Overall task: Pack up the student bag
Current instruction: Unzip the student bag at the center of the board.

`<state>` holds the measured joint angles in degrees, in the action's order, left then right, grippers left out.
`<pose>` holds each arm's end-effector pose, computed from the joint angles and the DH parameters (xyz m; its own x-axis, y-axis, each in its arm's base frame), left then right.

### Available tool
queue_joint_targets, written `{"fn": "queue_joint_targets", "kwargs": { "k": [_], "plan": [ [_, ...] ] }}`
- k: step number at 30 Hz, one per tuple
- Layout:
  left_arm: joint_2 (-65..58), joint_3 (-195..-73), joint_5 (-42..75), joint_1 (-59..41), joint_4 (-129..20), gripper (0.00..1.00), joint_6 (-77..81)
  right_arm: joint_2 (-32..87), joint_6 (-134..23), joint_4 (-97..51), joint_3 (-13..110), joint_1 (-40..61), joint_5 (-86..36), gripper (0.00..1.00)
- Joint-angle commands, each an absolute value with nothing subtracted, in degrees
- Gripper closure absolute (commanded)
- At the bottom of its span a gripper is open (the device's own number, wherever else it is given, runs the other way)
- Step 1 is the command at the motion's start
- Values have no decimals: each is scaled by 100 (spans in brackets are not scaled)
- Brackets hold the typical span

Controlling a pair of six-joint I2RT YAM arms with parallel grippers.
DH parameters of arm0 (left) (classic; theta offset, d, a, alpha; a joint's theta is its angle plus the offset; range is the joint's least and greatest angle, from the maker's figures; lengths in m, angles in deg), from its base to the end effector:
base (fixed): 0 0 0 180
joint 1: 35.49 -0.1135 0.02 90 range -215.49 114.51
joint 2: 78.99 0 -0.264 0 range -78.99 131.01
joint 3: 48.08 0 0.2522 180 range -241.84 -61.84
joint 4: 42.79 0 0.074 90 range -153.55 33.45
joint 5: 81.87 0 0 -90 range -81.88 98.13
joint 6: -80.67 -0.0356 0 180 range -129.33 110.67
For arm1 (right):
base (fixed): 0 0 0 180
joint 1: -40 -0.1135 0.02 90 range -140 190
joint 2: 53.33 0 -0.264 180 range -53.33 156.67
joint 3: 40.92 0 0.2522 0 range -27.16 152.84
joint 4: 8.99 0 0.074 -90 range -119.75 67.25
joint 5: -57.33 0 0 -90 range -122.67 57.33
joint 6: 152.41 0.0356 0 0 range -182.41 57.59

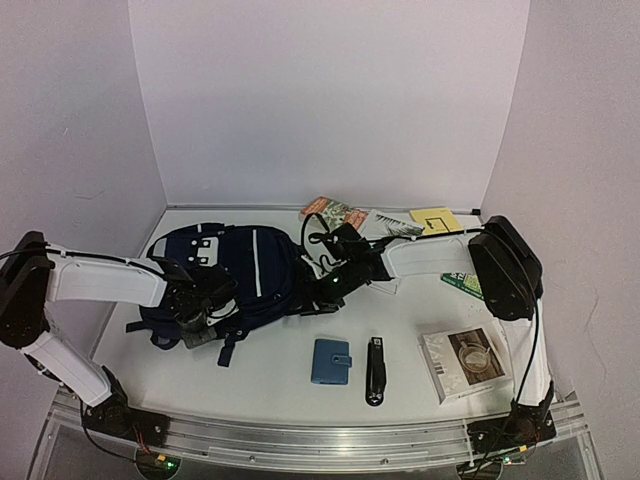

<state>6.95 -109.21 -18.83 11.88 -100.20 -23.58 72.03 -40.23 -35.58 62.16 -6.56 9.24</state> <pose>0.1775 -0.1690 0.1663 -0.4992 0.8662 -0.0206 0.7605 0.4494 0.4687 0.3075 0.3593 0.1575 -0.7976 -0.4337 -0.4192 -0.5846 0.3849 0.7142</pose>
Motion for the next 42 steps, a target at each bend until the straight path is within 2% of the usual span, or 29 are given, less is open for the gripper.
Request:
{"fn": "queue_joint_targets", "kwargs": {
  "k": [1,4,10,19,35,42],
  "plan": [
    [1073,-11059,-2189,1215,-9779,62,-2294,6964,-3802,-3251,6189,-638,1116,42],
    [1106,-11115,-1985,1213,-9772,77,-2128,6882,-3697,-3155,6116,-637,1135,42],
    [536,-11216,-1765,1215,-9719,99,-1821,6846,-3549,-3067,6096,-639,1170,42],
    [-296,-11632,-1601,1215,-9396,100,-1425,6879,-3273,-2903,6442,-798,1137,42],
    [-148,-12117,-986,1215,-9591,100,-612,7079,-3706,-2663,6790,-1430,-142,46],
    [30,-12251,-661,1215,-9664,100,-287,6823,-4023,-2678,6653,-1504,-758,44]
  ]
}}
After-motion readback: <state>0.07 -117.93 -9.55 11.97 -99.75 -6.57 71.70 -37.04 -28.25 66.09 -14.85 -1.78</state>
